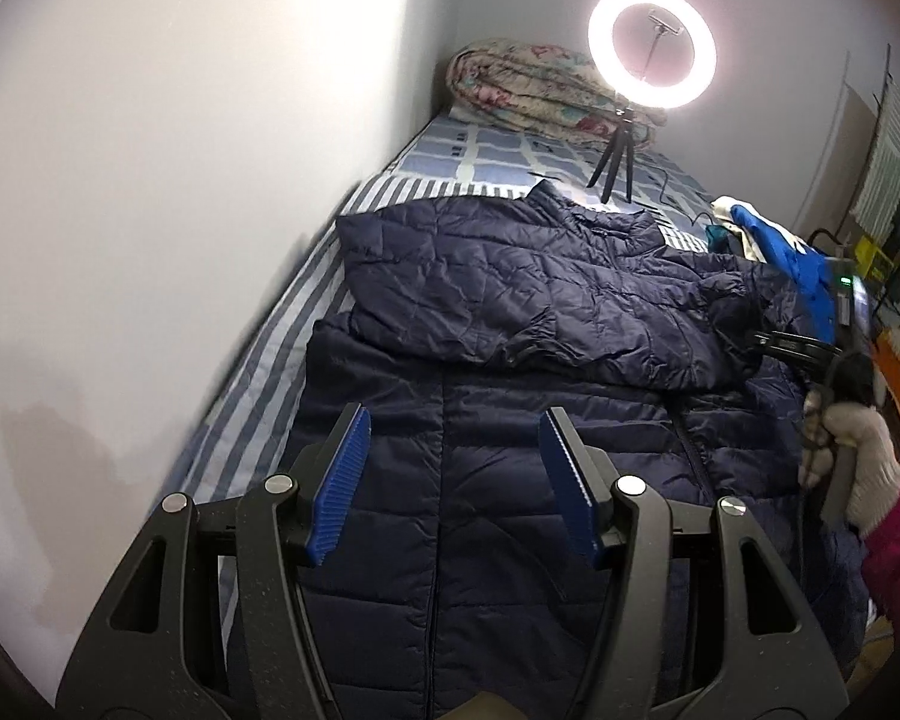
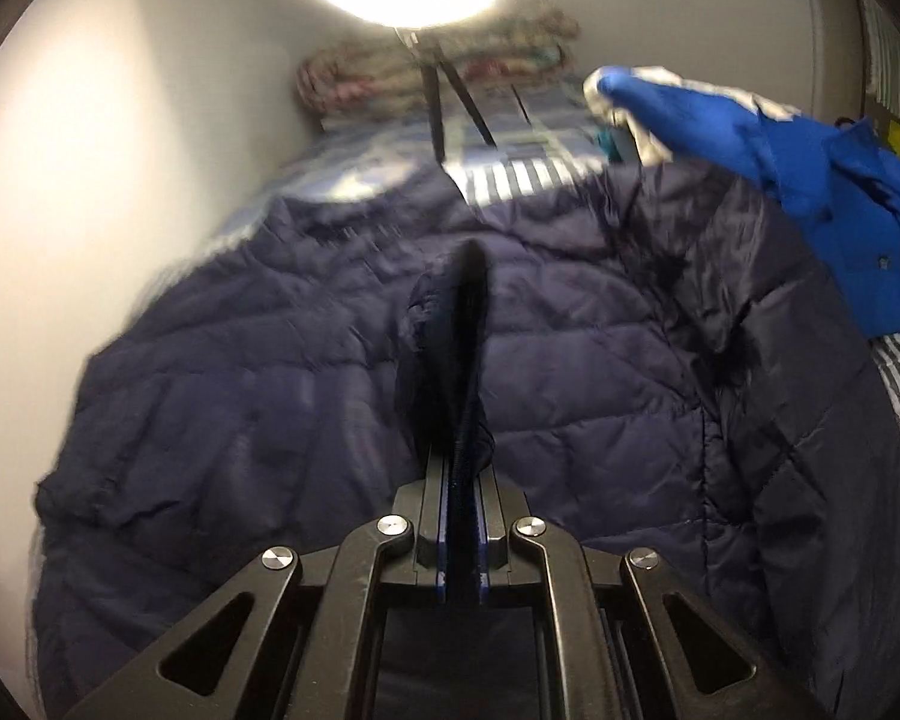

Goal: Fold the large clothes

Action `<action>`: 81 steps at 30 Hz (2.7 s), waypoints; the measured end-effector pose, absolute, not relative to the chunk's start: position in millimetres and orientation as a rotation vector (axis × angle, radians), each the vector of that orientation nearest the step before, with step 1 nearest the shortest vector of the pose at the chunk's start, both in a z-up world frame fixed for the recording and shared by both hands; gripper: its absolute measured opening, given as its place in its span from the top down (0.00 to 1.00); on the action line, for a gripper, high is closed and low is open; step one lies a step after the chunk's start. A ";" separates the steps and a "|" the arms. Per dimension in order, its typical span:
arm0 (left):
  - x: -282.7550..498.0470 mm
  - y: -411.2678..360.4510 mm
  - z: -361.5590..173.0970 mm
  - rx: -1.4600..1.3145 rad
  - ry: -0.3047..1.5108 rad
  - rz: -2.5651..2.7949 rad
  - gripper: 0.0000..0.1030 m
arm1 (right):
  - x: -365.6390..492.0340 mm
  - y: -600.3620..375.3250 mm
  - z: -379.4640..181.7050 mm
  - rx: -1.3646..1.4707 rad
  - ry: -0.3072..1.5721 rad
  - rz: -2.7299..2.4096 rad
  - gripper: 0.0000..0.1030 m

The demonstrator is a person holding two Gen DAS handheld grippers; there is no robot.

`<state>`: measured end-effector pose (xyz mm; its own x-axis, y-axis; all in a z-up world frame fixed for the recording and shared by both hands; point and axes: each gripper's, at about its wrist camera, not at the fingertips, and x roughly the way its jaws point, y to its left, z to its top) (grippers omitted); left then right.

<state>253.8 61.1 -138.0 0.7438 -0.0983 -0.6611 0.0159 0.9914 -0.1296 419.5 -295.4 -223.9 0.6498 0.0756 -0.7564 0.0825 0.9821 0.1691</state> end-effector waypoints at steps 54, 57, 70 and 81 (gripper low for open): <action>36.0 -451.4 -189.6 0.399 0.866 -1.077 0.27 | -24.0 -548.4 -102.1 0.265 0.749 -0.330 0.56; 34.6 -464.7 -210.0 0.458 0.899 -1.079 0.27 | -22.7 -547.2 -101.3 0.274 0.739 -0.324 0.56; 55.6 -468.0 -224.0 0.461 0.942 -1.043 0.85 | -16.8 -542.3 -98.6 0.278 0.725 -0.328 0.56; 99.9 -424.2 -178.0 0.094 1.030 -1.099 0.90 | -12.5 -540.6 -98.7 0.293 0.725 -0.324 0.56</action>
<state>99.9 -424.2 -178.0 0.0651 -0.6867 -0.7240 0.7665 0.4990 -0.4043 -12.5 -540.6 -98.7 0.7028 -0.1866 -0.6865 0.3869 0.9100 0.1488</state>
